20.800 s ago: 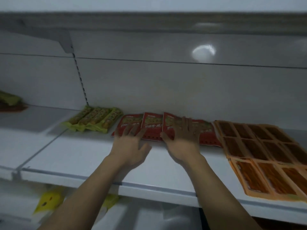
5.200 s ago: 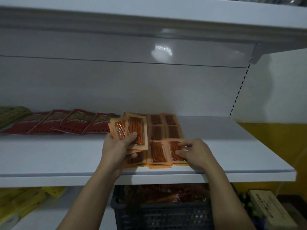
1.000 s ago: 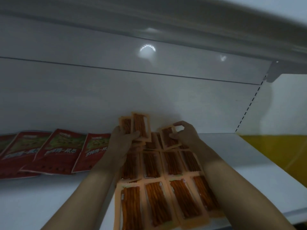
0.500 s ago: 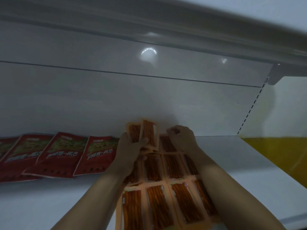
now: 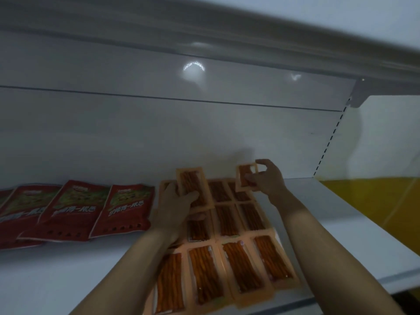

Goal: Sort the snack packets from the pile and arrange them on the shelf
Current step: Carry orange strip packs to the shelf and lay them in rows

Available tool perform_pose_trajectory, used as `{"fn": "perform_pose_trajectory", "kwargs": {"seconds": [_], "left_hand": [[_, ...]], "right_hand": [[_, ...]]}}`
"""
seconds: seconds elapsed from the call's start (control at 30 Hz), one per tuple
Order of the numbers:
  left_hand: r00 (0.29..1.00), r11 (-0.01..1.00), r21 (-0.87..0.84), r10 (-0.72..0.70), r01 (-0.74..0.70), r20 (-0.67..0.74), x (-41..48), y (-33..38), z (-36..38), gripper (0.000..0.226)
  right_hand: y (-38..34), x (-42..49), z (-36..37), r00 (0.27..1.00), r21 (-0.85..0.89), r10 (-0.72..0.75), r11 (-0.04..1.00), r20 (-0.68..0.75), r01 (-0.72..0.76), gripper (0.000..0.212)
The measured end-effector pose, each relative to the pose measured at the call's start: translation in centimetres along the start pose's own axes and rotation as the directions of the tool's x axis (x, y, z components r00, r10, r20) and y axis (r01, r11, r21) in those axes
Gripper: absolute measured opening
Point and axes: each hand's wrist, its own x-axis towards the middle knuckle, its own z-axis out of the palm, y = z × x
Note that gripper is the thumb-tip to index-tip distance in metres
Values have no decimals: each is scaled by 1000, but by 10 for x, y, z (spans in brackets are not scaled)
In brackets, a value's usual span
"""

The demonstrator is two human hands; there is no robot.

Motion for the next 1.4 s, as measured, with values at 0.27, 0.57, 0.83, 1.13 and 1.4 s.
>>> {"fn": "perform_pose_trajectory", "kwargs": {"seconds": [0.27, 0.57, 0.83, 1.13, 1.4], "left_hand": [[999, 999, 51, 16, -13, -43, 1, -8, -8, 28], [997, 989, 146, 36, -25, -72, 5, -15, -12, 35], [996, 974, 224, 34, -15, -82, 10, -18, -12, 39], [991, 986, 141, 101, -88, -86, -8, 5, -9, 41], [994, 986, 130, 108, -106, -12, -15, 27, -24, 22]], "right_hand": [[23, 7, 9, 994, -210, -65, 974, 87, 82, 23], [34, 12, 12, 970, -571, -148, 788, 191, 232, 23], [44, 13, 7, 931, -575, -239, 735, 276, 360, 34], [-42, -65, 42, 876, -53, -171, 975, 450, 217, 52], [-67, -83, 69, 883, -26, -320, 936, 344, 350, 50]]}}
